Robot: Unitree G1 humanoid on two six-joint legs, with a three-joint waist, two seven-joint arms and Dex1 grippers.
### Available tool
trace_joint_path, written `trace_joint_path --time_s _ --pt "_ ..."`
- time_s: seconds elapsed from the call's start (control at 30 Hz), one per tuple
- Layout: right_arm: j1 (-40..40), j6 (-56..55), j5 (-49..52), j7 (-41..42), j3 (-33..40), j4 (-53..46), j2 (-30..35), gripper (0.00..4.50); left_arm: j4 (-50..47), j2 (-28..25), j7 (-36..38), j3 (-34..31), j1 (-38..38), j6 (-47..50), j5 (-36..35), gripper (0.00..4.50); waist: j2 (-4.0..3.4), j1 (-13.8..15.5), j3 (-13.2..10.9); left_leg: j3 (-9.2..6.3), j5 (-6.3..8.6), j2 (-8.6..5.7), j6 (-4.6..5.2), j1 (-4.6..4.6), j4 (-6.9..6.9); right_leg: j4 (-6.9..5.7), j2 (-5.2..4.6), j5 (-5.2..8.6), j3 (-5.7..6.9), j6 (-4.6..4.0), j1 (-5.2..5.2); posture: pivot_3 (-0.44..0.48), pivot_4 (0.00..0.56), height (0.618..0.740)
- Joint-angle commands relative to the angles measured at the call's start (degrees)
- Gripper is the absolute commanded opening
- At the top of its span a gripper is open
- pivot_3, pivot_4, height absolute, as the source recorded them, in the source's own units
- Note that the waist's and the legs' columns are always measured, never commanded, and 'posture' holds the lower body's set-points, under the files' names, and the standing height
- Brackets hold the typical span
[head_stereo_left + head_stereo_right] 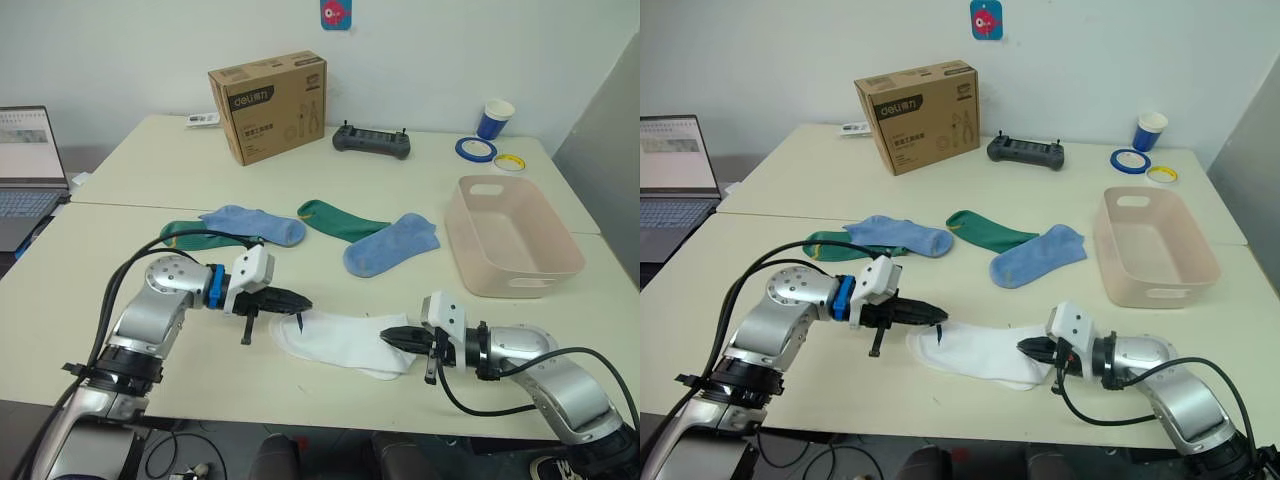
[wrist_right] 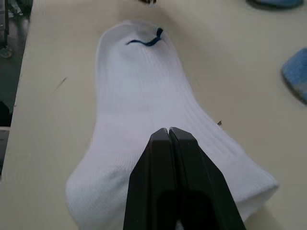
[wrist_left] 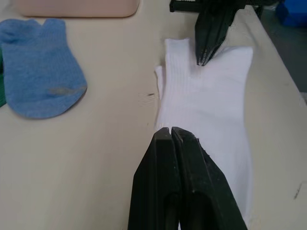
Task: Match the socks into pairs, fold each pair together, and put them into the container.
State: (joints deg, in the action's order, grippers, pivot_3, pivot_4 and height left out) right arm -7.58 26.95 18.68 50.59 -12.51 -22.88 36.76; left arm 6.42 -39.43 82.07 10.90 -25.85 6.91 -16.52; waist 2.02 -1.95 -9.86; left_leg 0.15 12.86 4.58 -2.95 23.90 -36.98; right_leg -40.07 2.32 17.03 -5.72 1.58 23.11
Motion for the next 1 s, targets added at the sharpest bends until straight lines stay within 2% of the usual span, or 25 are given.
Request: trace_joint_path --time_s 0.03,0.37,0.5,0.67,0.87,1.0 --pt "0.67 -1.60 -1.67 -0.83 -0.44 0.80 -0.58 0.00 1.00 -0.31 -0.64 1.88 1.32 -4.72 4.01 0.03 0.00 0.08 0.00 0.00 0.00 0.00 0.00 0.00 0.00 0.00 0.00 0.00 0.00 0.00 0.01 0.000 0.150 0.740" --pt "2.10 -1.40 -1.24 -0.47 0.79 1.52 -1.12 0.00 6.05 0.33 -1.68 2.06 0.49 -8.20 6.61 0.03 0.00 0.14 0.00 0.02 0.00 -0.01 0.00 0.02 -0.02 0.00 -0.01 0.00 -0.01 0.00 0.01 0.000 0.150 0.740" --pt "1.88 -0.46 0.33 -0.39 1.99 0.85 -1.39 0.87 6.07 0.64 -1.32 1.03 -0.27 -6.71 4.78 0.00 0.00 0.13 0.00 0.03 0.00 -0.01 0.00 0.02 -0.01 0.00 -0.01 0.00 -0.01 0.00 0.01 0.000 0.150 0.740" --pt "1.62 2.94 5.95 -0.60 5.63 -1.59 -2.01 2.62 6.65 0.56 -1.47 0.12 -1.22 -5.44 3.56 0.00 0.00 0.13 0.00 0.03 0.00 -0.01 0.00 0.02 -0.01 0.00 -0.01 0.00 -0.01 0.00 0.01 0.000 0.150 0.740" --pt "1.27 9.76 15.15 -1.84 14.05 -4.09 -1.05 2.62 8.69 -0.44 -1.33 -2.29 -3.46 -3.92 1.89 0.00 0.00 0.12 0.00 0.01 0.00 -0.01 0.00 0.03 -0.01 0.00 -0.01 0.00 0.00 0.00 0.00 0.000 0.150 0.740" --pt "2.73 8.60 12.65 -1.47 15.06 -3.07 2.16 2.62 9.09 -0.93 -2.12 -3.96 -4.36 -0.77 1.08 0.00 0.00 0.12 0.00 0.02 0.00 -0.01 0.00 0.02 -0.01 0.00 -0.01 0.00 0.00 0.00 0.00 0.000 0.150 0.740"
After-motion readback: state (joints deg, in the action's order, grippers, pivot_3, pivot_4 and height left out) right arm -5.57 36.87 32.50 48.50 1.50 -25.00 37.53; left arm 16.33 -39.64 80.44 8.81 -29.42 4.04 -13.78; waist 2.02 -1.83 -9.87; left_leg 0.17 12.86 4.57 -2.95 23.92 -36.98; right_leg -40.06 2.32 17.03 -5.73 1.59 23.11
